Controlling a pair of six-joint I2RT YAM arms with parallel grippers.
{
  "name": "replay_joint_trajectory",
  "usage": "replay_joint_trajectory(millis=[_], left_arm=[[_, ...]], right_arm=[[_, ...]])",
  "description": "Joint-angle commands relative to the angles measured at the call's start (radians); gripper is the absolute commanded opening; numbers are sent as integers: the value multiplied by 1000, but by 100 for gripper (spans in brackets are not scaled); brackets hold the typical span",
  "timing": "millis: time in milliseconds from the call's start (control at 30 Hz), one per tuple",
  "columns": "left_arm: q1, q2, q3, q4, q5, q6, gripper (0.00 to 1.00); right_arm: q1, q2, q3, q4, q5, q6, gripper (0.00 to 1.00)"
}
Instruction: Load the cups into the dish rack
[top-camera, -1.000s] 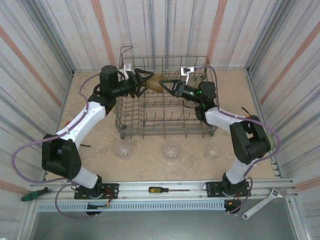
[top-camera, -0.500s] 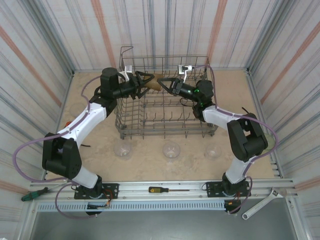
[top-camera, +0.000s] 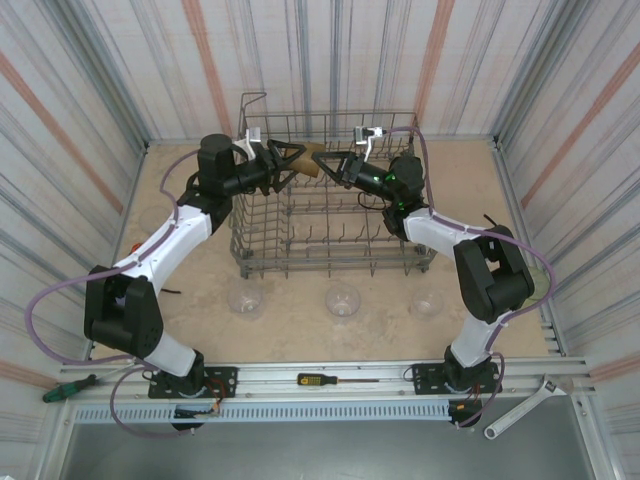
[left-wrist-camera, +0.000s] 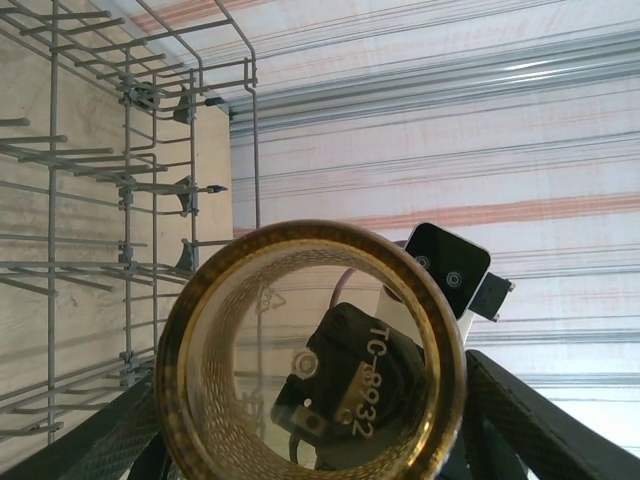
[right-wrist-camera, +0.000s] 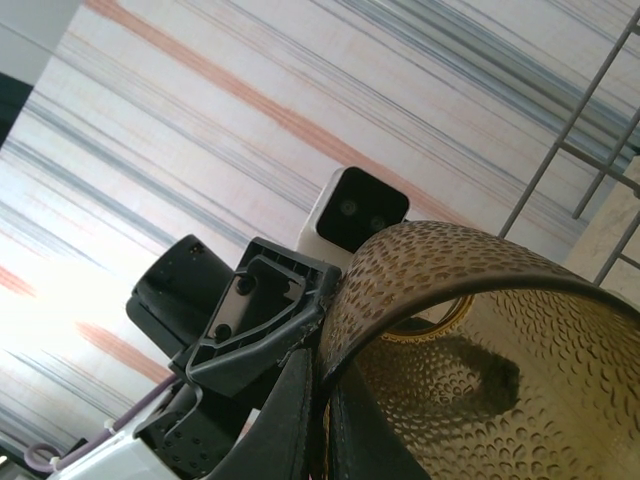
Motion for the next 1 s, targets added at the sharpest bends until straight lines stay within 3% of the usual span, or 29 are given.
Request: replay_joint_trajectory(millis=[0,133,267,400,667,700,800,967], left_arm=[[-18,-6,-17,1,52,35,54],[-18,-4,-8,2,51,47,51],[-18,-4,7,-2,49,65,45],[-17,-6,18,-12,38,83,44],[-18,-5,79,-111,4,173,44],[-18,-5,92,-128,-7,194,44],[-18,-5,123,-176,-33,246,44],[-18,2,170,-245,-69,326,44]], right_arm=[[26,-8,37,-28,24,9,13],[34,-33,31,-95,36,-12,28],[39,-75,26,-186,54,-66,33],[40,-120,22,-299,74,-121,47],[30,-242,-36,-477,133,-242,66],[29,-263,-40,-527,147,-270,71],[27,-321,-49,-676,165,-380,99],[1,-408,-121,-753,187,-427,99]])
